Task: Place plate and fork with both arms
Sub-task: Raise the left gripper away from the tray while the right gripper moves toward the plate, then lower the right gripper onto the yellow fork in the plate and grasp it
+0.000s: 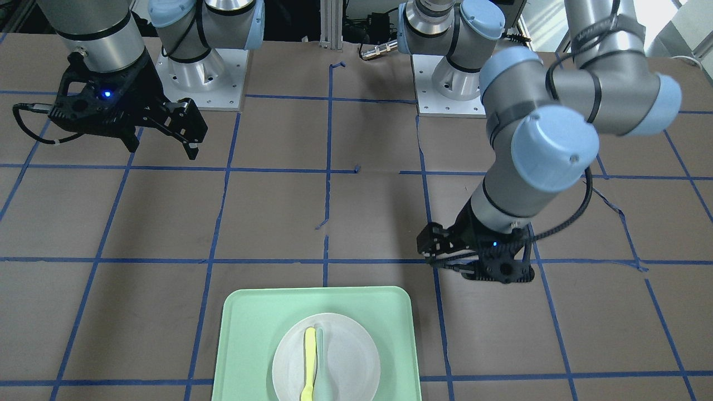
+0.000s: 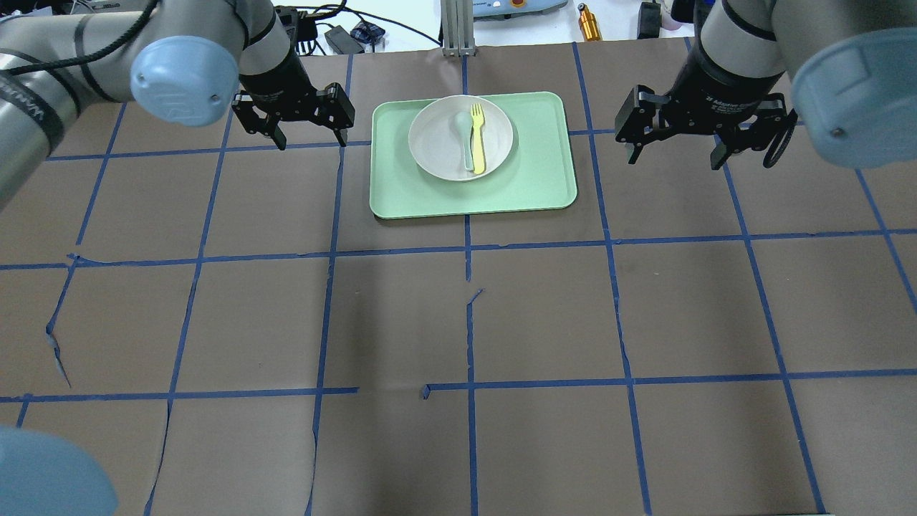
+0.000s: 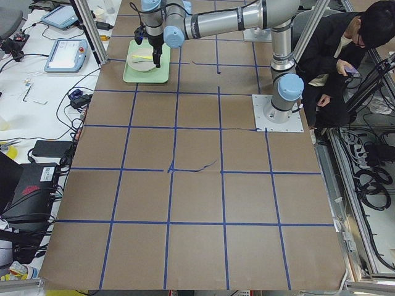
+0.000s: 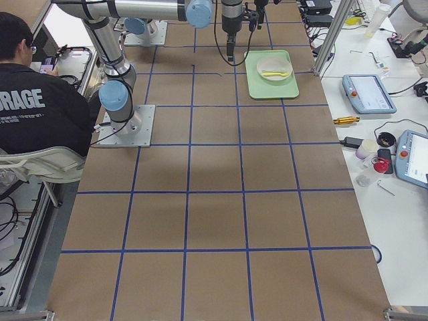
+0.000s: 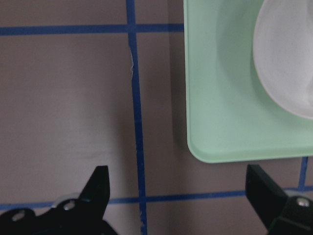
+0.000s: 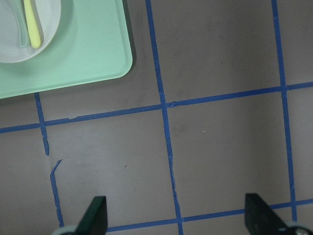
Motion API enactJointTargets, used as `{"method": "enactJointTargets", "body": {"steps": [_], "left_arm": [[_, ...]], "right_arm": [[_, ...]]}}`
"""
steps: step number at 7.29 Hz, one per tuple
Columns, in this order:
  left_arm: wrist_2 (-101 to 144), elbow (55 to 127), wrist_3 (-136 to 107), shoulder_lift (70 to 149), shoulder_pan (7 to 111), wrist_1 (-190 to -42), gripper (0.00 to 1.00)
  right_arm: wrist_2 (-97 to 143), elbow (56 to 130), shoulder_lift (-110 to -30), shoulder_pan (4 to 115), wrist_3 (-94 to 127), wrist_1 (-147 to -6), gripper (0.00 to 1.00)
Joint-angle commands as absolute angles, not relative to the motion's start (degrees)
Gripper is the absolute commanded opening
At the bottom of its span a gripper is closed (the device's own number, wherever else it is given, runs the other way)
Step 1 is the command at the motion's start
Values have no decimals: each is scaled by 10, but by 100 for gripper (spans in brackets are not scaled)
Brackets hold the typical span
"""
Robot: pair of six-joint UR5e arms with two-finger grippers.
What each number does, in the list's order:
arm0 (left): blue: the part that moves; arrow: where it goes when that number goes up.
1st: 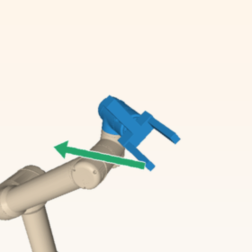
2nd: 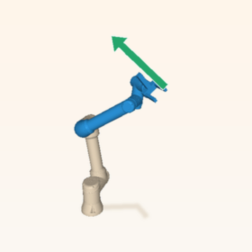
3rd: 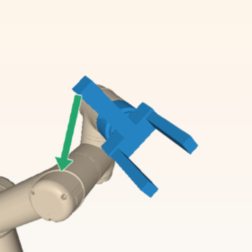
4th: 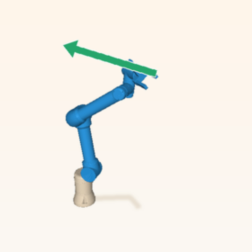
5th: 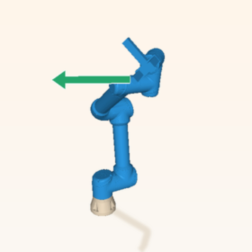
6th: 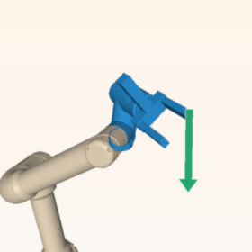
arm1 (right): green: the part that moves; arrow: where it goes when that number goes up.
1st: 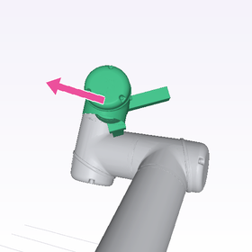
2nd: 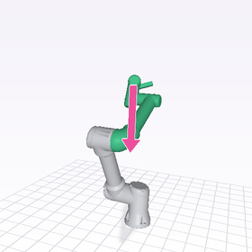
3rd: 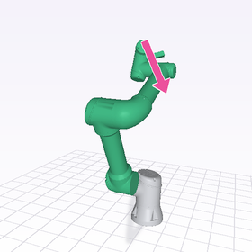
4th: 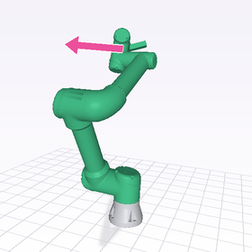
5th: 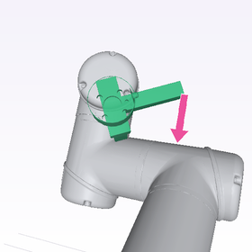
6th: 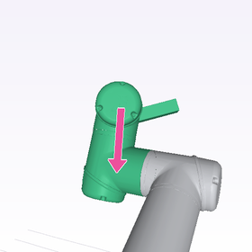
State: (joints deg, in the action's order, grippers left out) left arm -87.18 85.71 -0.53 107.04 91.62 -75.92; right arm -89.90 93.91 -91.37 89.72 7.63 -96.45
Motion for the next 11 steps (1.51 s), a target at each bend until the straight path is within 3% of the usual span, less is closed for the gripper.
{"method": "enactJointTargets", "body": {"steps": [1, 3, 5, 9, 10, 11], "left_arm": [[-871, 944, -20, 957, 925, -777, 100], [-880, 963, -19, 937, 925, -786, 100], [-880, 959, -19, 940, 917, -783, 100], [-879, 960, -19, 943, 917, -782, 100], [-878, 961, -19, 944, 917, -782, 100], [-878, 961, -19, 944, 917, -783, 100]], "right_arm": [[-903, 942, -915, 897, 75, -964, 100], [-926, 965, -911, 903, 86, -978, 100], [-933, 941, -815, 965, 112, -1056, 100], [-961, 678, -516, 1018, 132, -1067, 100], [-961, 634, -472, 1020, 149, -1085, 97], [-960, 627, -471, 1020, 147, -1085, 85]]}}
